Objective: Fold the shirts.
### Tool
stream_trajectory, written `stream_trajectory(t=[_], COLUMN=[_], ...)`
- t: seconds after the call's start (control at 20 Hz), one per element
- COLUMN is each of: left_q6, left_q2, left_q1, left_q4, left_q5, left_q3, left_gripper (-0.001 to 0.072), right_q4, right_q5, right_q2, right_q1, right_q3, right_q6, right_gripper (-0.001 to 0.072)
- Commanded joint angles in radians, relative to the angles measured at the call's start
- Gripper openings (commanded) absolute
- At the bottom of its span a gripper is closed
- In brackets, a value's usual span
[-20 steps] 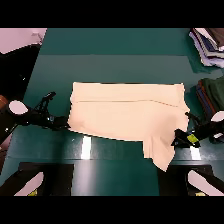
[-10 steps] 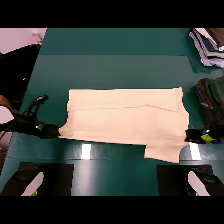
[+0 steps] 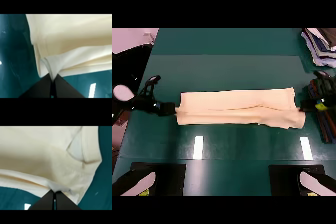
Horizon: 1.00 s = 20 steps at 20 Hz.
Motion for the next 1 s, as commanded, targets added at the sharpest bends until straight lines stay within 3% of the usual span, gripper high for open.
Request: stream_trajectory(t=[0.0, 0.2, 0.4, 0.45, 0.5, 0.55, 0.6, 0.7, 0.85, 0.9, 0.95], left_q6=[0.007, 0.01, 0.032, 0.032, 0.032, 0.032, 0.032, 0.033, 0.034, 0.035, 0.035], left_q2=[-0.203, -0.355, -0.391, -0.391, -0.391, -0.391, -0.39, -0.39, -0.39, -0.39, -0.389], left_q1=[0.001, 0.001, 0.001, 0.001, 0.001, 0.001, 0.001, 0.002, 0.001, 0.001, 0.0], left_q4=[-0.011, -0.017, -0.034, -0.041, -0.055, -0.067, -0.068, -0.048, -0.051, -0.066, -0.083], left_q5=[0.142, 0.219, 0.277, 0.28, 0.282, 0.274, 0.242, 0.134, -0.02, -0.041, -0.051], left_q3=[0.119, 0.234, 0.279, 0.289, 0.299, 0.312, 0.334, 0.395, 0.465, 0.472, 0.473], left_gripper=[0.0023, 0.0024, 0.0027, 0.0225, 0.0487, 0.0567, 0.0568, 0.0542, 0.0047, 0.0024, 0.0024], right_q4=[0.006, 0.008, 0.037, 0.077, 0.129, 0.188, 0.241, 0.298, 0.297, 0.297, 0.298], right_q5=[-0.1, -0.126, -0.084, -0.084, -0.086, -0.088, -0.085, -0.036, 0.051, 0.051, 0.05], right_q2=[-0.214, -0.394, -0.516, -0.532, -0.543, -0.547, -0.544, -0.531, -0.485, -0.461, -0.445], right_q1=[0.044, 0.064, 0.06, 0.053, 0.042, 0.027, 0.008, -0.044, -0.148, -0.188, -0.228], right_q3=[0.186, 0.366, 0.486, 0.504, 0.516, 0.523, 0.523, 0.523, 0.474, 0.425, 0.378], right_q6=[-0.008, -0.008, -0.009, -0.021, -0.039, -0.058, -0.066, -0.097, -0.125, -0.129, -0.129], right_gripper=[0.0019, 0.0021, 0.0029, 0.0114, 0.0206, 0.0275, 0.0348, 0.0353, 0.0372, 0.0398, 0.047])
